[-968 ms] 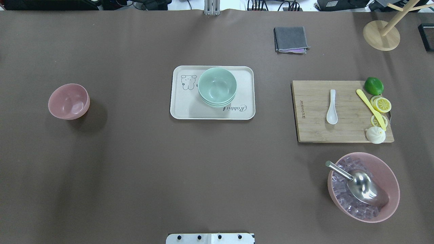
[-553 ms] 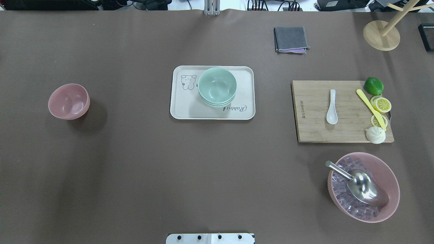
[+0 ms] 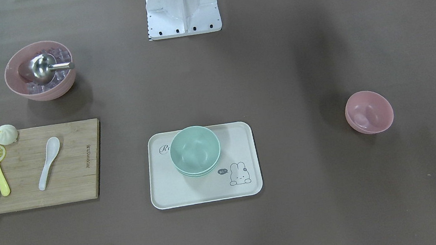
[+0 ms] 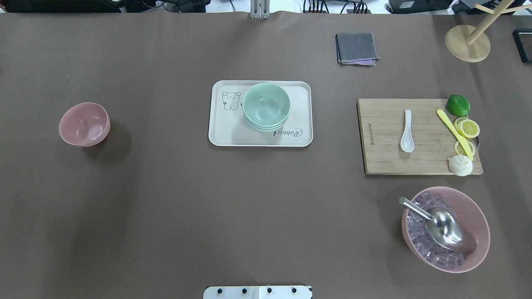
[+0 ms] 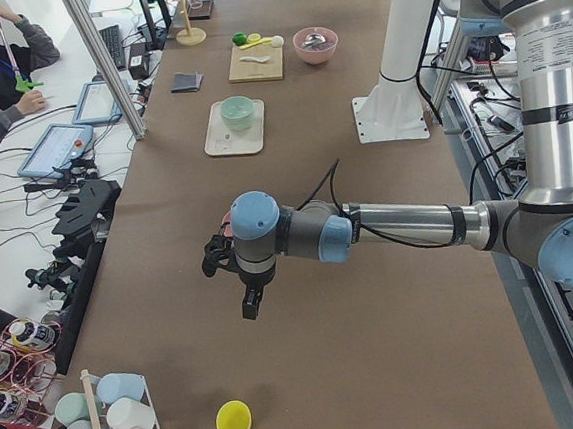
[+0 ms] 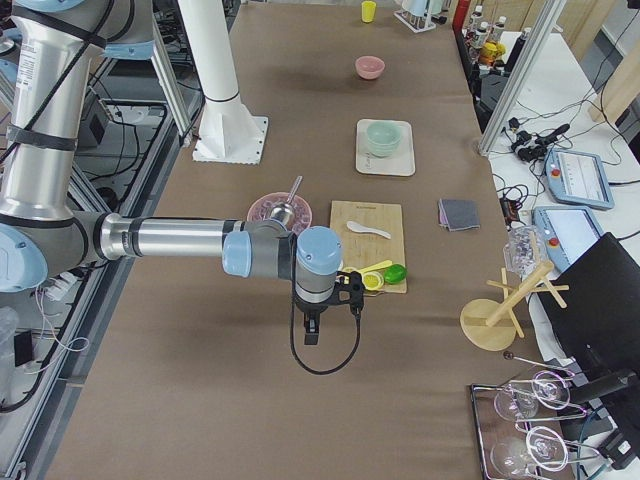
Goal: Stack pink bowl on green and place spoon
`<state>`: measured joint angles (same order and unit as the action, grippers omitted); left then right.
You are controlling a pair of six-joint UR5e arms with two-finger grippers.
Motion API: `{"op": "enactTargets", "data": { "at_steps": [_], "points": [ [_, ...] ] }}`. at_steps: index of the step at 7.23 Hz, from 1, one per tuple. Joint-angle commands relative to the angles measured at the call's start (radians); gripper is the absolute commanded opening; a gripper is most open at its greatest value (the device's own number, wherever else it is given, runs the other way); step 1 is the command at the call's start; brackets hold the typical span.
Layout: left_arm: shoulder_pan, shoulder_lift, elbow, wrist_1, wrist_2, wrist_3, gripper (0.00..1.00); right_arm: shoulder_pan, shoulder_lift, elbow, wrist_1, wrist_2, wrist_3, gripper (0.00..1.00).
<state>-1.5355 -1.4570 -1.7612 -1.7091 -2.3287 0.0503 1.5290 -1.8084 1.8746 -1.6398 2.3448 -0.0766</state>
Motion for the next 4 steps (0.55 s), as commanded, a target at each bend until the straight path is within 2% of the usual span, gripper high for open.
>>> {"op": "enactTargets", "data": {
  "at_steps": [1,3,4],
  "points": [
    [0.000,-0.006,-0.003,-0.009,0.000,-0.001,0.99,0.000,0.012,0.023,0.000,0.001,0.001,1.00],
    [0.000,-0.043,0.000,-0.009,0.008,0.002,0.99,0.000,0.049,0.040,0.023,-0.002,0.009,1.00],
    [-0.002,-0.071,0.000,-0.039,0.008,0.002,0.99,-0.001,0.070,0.037,0.088,-0.005,0.011,1.00]
  ]
}}
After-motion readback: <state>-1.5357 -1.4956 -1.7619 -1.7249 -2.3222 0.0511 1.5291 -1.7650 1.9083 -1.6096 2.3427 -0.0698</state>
